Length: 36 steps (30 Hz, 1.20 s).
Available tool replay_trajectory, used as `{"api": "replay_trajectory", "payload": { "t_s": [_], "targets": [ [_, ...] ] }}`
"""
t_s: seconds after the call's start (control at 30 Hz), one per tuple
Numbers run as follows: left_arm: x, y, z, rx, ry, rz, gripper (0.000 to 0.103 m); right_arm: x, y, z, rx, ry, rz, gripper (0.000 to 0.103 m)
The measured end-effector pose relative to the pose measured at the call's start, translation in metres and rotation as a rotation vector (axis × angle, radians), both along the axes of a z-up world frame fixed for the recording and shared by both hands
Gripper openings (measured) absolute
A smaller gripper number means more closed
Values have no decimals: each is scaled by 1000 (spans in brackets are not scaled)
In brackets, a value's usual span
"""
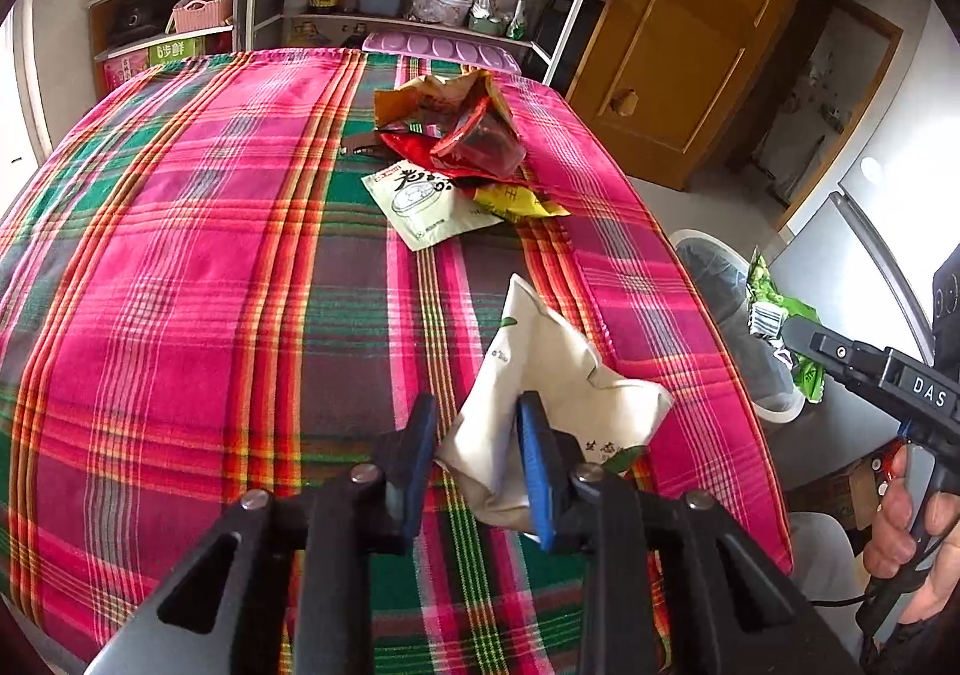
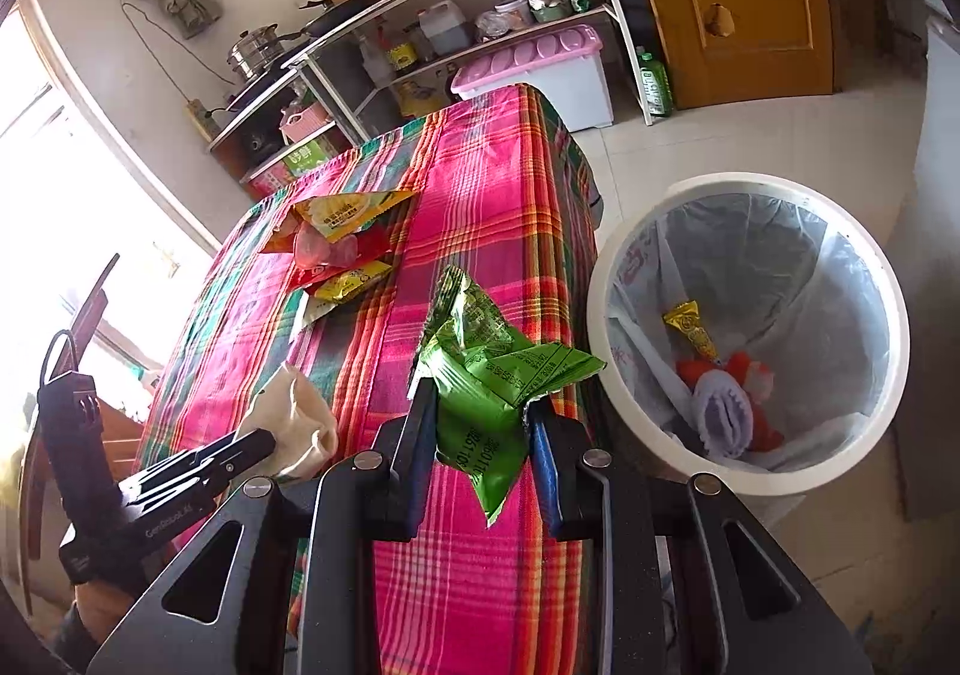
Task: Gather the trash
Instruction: 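Carry paper bag and green packet over the bin and open both tools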
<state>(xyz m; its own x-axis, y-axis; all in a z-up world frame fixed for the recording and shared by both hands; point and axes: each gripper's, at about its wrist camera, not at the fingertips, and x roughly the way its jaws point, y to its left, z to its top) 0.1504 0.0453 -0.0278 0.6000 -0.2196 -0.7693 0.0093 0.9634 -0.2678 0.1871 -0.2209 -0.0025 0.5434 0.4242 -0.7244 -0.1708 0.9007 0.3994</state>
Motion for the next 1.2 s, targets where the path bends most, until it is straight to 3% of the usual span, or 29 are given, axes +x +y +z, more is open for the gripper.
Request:
{"api": "replay_trajectory", "payload": {
  "t_s": [0.03, 0.33, 0.63, 1.2],
  "targets": [
    [-1, -1, 1, -3, -4, -1, 22, -1, -1, 0, 0, -1, -2, 29],
    [2, -16, 25, -32, -68, -17, 21, -9, -20, 1, 13, -7, -38, 29],
    [31, -68, 45, -49, -118, -116, 21, -8, -61, -3, 14, -1, -127, 29],
    [101, -172, 16, -77, -55, -278, 22, 15, -122, -30, -50, 31, -286, 32]
  ]
}}
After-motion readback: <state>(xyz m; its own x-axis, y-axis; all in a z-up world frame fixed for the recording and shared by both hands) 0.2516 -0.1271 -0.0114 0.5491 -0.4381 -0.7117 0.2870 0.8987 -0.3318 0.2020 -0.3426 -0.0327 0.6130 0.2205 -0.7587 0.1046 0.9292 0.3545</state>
